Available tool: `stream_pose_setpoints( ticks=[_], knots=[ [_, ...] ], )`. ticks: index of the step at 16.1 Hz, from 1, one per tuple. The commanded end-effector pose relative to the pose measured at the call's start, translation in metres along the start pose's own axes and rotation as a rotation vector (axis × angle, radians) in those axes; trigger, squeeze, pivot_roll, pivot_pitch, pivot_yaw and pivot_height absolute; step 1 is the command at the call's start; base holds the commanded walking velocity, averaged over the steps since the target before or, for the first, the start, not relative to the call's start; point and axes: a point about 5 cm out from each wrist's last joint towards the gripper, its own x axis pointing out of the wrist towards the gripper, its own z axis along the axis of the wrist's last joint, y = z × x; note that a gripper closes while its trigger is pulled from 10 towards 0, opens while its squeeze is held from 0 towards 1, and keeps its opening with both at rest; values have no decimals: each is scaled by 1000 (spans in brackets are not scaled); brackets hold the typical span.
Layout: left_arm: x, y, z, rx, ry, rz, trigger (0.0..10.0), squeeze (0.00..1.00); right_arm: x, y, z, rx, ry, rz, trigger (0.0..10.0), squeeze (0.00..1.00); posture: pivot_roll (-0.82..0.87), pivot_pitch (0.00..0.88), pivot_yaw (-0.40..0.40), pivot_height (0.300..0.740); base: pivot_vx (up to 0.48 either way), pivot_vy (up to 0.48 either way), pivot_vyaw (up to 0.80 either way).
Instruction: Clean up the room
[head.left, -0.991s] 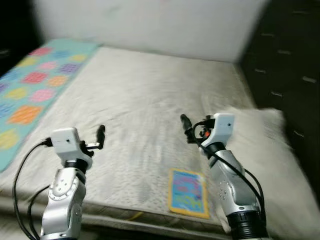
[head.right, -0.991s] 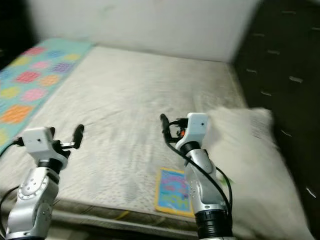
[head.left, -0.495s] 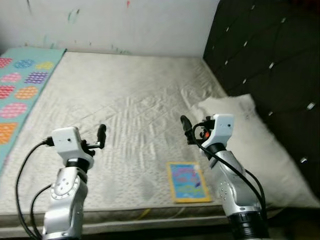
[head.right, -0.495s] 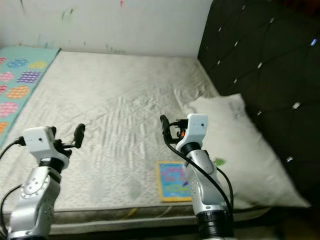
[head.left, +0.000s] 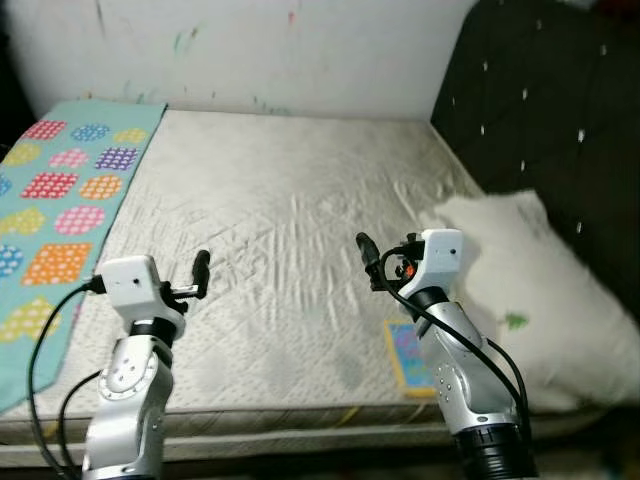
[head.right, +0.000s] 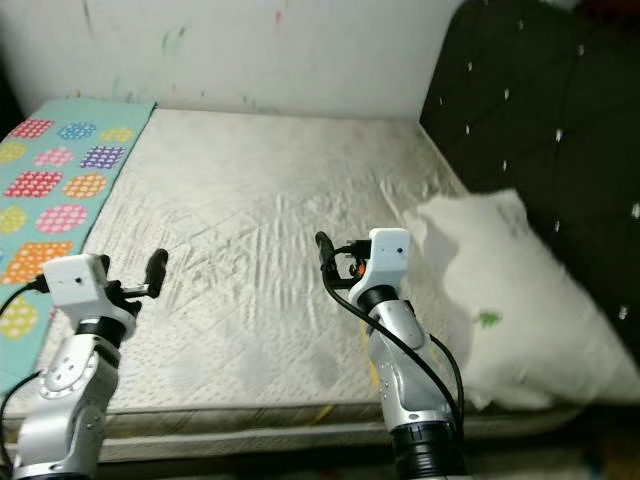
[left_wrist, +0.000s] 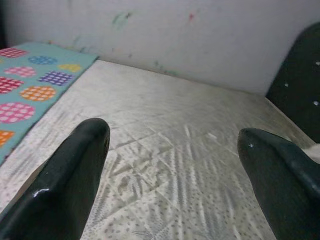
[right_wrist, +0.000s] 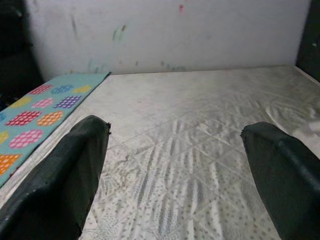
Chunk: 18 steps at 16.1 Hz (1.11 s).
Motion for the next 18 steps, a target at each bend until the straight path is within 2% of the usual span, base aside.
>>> stream_pose_setpoints(
  ticks=[1,18],
  knots=[
    [0,-2,-1,6,10,-9,10000,0,-1,-7,3,-3,-8,-23,10000,0,-56,0,-43,740,0,480,0],
    [0,-2,-2,8,19,1,10000,0,-3,-7,-1,-10,10,-16,10000,0,-60,0,-43,740,0,480,0]
  ],
)
